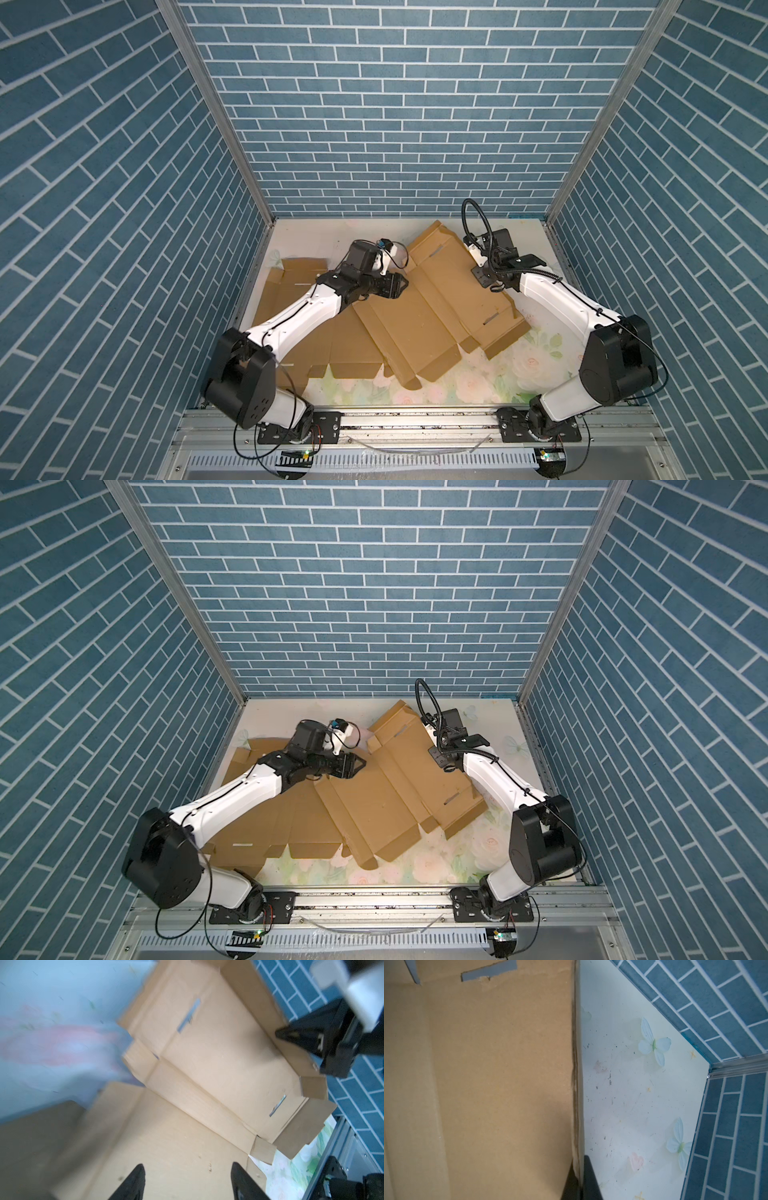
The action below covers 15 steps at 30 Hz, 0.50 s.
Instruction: Fold the paper box
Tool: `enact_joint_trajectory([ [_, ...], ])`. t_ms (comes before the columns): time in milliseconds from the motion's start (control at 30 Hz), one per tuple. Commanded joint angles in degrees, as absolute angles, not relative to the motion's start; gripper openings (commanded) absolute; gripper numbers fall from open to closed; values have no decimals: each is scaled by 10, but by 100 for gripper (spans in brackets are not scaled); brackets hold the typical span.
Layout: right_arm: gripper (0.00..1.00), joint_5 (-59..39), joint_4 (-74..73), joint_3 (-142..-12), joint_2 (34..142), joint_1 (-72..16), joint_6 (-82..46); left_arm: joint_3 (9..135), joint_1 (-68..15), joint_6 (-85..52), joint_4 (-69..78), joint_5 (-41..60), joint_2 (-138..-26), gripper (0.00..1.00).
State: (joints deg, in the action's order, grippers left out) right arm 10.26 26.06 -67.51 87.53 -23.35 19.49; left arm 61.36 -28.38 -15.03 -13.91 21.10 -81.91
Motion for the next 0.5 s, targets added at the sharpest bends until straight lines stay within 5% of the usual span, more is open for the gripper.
enact_joint_trajectory([
  [0, 0, 61, 256, -657, 846, -233, 268, 629, -258, -130, -171, 216, -799, 67],
  [467, 0, 130, 245, -635, 843, -258, 233, 649, -222, -107, -130, 125, -819, 74],
])
